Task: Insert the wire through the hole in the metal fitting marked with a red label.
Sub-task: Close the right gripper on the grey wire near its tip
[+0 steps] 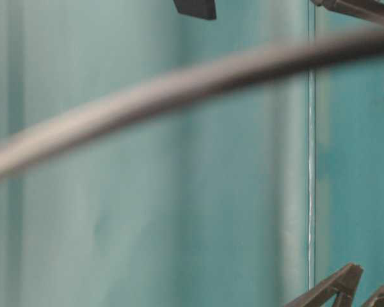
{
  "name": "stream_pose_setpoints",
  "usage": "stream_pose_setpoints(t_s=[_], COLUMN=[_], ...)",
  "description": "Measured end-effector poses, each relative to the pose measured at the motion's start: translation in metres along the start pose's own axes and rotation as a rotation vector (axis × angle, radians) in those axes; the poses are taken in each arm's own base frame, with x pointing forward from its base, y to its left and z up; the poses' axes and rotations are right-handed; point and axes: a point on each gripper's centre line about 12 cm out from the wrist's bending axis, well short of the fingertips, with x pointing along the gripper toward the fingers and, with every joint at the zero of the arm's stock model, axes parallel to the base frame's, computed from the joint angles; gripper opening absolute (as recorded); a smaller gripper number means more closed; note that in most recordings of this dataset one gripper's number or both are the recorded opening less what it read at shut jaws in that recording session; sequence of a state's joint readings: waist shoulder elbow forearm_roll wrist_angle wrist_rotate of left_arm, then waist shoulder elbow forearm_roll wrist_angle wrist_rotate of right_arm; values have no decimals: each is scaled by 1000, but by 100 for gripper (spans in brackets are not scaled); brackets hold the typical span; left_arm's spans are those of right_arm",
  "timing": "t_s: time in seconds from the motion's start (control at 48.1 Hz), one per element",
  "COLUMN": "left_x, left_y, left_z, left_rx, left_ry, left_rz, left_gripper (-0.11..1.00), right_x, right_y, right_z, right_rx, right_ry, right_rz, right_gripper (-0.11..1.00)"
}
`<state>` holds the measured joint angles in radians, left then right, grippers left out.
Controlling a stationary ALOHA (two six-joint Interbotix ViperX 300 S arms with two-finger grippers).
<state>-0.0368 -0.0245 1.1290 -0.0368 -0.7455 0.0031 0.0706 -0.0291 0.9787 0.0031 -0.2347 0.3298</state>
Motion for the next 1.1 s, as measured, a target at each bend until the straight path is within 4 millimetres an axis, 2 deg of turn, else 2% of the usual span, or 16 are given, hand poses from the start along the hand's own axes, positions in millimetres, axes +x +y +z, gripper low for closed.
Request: stream_pose_setpoints(t_s=[0.229, 0.291, 0.416, 0.499, 1.102], left_x=[0, 0, 0, 0, 0], left_y=[0, 0, 0, 0, 0], left_z=[0, 0, 0, 0, 1], left_rx=[2, 2, 3, 2, 3], left_ry=[-2, 0, 0, -2, -3], left_rz=[0, -1, -1, 0, -1], left_gripper=[83, 83, 83, 83, 83], right_x=[2, 2, 2, 2, 2], right_y=[0, 0, 2, 2, 2], right_z=[2, 1, 1, 0, 2], right_rx=[1, -2, -3, -7, -14], right_ry=[5, 10, 11, 12, -4], right_rz=[-3, -3, 0, 1, 6], right_gripper=[41, 33, 9, 0, 0])
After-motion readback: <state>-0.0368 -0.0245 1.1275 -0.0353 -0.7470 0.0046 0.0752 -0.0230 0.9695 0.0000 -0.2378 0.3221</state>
